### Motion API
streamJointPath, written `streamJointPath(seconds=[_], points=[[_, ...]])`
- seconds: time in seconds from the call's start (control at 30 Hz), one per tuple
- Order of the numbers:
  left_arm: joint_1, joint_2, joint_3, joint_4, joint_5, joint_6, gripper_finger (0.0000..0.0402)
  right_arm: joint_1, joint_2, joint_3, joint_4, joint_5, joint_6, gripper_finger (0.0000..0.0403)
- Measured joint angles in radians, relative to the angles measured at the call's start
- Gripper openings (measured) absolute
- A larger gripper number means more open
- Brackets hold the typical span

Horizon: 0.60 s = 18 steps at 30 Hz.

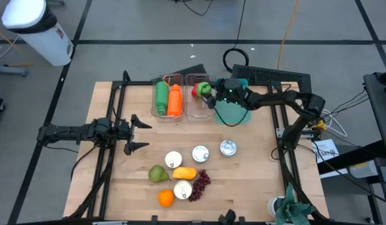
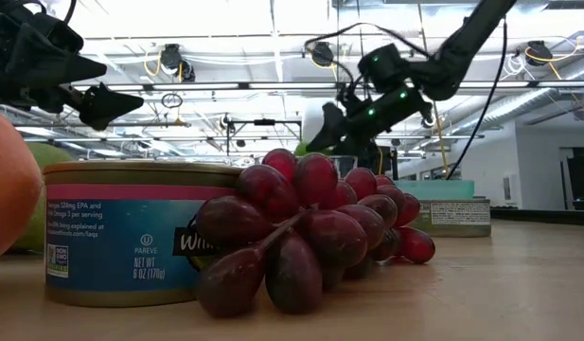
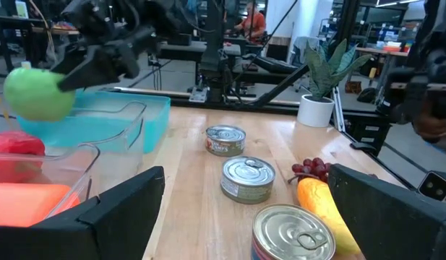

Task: Pick & Place Food Item
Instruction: Put the apple into the right transparent bin

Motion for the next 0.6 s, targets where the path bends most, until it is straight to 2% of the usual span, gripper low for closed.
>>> streamJointPath(seconds=[0.13,0.37,0.6], points=[[0.0,0.0,0.0,0.0,0.0,0.0,0.0399,-0.014,0.049,0.048,-0.099,0.001,-0.001,0.0294],[0.0,0.0,0.0,0.0,0.0,0.0,0.0399,-0.013,0.066,0.063,-0.111,0.028,-0.024,0.0294],[0.0,0.0,0.0,0.0,0.0,0.0,0.0399,-0.012,0.034,0.061,-0.122,-0.116,-0.024,0.0294]])
